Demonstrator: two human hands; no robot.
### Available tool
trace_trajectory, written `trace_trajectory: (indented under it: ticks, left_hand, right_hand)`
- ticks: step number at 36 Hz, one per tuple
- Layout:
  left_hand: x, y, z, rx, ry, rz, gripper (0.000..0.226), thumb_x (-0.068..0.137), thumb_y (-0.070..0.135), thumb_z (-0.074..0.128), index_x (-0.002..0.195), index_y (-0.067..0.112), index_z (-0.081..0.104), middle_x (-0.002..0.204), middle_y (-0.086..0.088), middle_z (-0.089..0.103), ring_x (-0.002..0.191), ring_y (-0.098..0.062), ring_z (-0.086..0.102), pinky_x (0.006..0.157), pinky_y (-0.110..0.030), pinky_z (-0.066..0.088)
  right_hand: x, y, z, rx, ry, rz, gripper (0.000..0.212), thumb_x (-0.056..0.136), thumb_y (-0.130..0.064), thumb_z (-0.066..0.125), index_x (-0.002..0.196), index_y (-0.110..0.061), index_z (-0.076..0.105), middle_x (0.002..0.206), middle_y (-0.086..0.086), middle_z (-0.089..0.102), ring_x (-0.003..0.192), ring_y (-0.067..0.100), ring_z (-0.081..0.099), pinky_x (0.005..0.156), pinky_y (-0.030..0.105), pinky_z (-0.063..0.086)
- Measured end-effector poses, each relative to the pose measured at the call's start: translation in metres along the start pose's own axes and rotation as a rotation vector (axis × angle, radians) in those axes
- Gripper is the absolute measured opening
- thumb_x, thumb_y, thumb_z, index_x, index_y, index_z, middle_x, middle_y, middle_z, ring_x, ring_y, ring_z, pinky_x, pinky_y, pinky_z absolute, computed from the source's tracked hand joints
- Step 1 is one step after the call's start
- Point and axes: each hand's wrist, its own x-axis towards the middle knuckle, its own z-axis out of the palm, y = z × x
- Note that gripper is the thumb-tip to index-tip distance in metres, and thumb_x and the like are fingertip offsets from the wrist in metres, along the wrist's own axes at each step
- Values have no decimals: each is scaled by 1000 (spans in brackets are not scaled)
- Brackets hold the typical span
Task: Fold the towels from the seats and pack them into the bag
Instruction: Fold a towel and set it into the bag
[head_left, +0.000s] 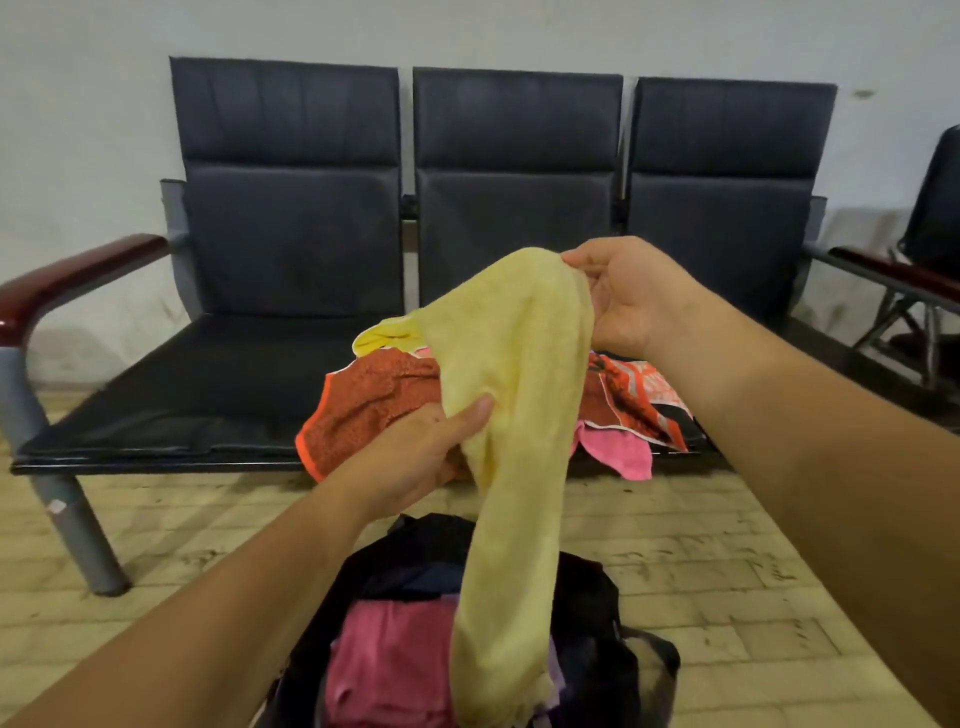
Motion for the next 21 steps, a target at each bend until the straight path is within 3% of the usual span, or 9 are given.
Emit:
trace_trajectory:
  ticks: [2,4,6,9,11,14,16,19,21]
  left_hand:
    - [4,6,-2,-35,17,-6,37,82,39,58,107,15,68,109,-4,75,103,-20,70,93,-39,55]
    - [7,10,-1,-132,36,-7,28,93,36,53,106,16,69,102,-2,77,94,-16,73,81,-33,60]
    - [11,9,0,-282,55,-29,28,99,32,48,106,14,70,99,-4,77,85,-15,75,70,-30,61]
    - [17,7,1,-490,88,-67,40,100,36,46,101,9,76,104,-12,76,86,-22,75,69,-36,61]
    - [22,6,1,-561,87,-51,48,101,40,42,98,8,78,108,-14,74,94,-25,74,74,-40,60]
    - [27,9,-3,-640,87,-29,48,103,43,38,119,8,66,119,-15,71,109,-29,68,84,-46,57]
    - [32,10,-11,-638,77,-13,49,104,45,37,131,10,59,127,-15,67,117,-32,65,95,-46,54]
    - [39,9,-29,-623,52,10,55,104,48,34,146,15,47,143,-13,55,131,-33,54,113,-48,37]
    - [43,7,-42,-636,58,-18,59,104,52,32,148,14,43,147,-15,50,135,-36,49,118,-49,29]
  right_hand:
    - [8,11,-6,50,43,59,19,98,-6,44,102,-3,63,86,10,69,79,24,70,77,37,59]
    - [17,25,-18,149,82,106,26,96,-1,43,110,-9,63,83,10,70,75,23,70,75,33,59]
    - [28,43,-30,235,104,155,40,95,-3,45,132,-10,58,97,15,74,94,27,71,88,39,56]
    - [34,76,-46,199,69,198,46,104,-35,43,140,-9,55,130,17,66,125,34,60,109,47,41]
    - [31,102,-53,181,0,252,64,100,-61,39,131,-12,66,132,15,66,126,33,59,110,49,40]
    - [22,127,-52,46,-134,340,77,90,-78,39,123,-16,72,134,14,65,128,33,58,115,52,36]
    - [17,127,-47,-27,-189,357,67,89,-71,46,119,-18,75,131,12,67,124,29,62,111,47,43]
    - [13,119,-41,-123,-285,332,30,86,-29,61,105,-13,79,121,11,72,101,21,73,90,34,59]
    - [10,116,-39,-145,-342,311,27,85,-9,66,111,-8,74,119,14,72,99,23,73,87,35,60]
